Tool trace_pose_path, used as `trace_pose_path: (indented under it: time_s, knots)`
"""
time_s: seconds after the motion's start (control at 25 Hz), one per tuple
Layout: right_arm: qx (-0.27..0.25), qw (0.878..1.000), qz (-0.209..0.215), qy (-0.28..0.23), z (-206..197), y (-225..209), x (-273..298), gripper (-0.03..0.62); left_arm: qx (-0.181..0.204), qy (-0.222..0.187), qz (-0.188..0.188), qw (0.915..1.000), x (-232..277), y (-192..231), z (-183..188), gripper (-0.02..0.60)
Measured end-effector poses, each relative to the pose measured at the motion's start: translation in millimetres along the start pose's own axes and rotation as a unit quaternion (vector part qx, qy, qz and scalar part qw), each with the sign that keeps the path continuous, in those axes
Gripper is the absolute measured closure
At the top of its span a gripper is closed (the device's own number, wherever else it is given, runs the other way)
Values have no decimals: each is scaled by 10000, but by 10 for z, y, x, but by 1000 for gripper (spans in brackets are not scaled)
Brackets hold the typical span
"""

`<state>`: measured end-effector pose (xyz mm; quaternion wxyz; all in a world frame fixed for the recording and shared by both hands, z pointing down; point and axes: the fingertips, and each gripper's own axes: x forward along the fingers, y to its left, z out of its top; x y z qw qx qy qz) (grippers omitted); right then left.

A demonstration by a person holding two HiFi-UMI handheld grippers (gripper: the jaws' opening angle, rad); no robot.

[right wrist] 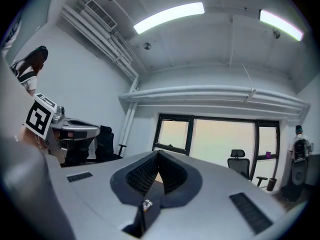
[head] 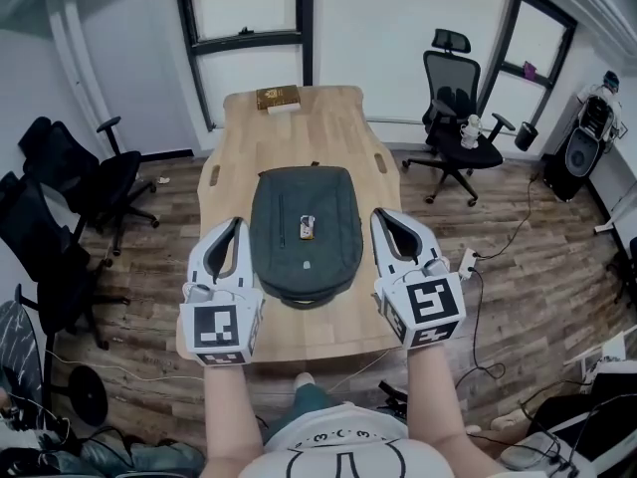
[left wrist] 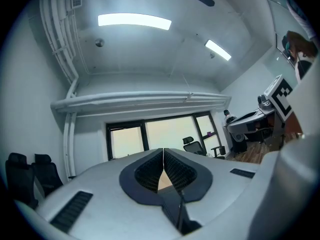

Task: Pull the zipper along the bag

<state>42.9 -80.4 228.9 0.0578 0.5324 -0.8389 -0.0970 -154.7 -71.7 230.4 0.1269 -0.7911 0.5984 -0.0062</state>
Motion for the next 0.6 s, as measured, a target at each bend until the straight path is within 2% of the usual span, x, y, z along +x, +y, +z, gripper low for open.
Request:
trace_pose_path:
  time_s: [0.28,0.6]
  knots:
    - [-36,10000,17,-8,8,2,-1,542,-117,-83,47,9999,-10,63,22,565]
    - [-13,10000,29,-7,5,-98,94,542,-99,-124,-66,9999,150,7,58,565]
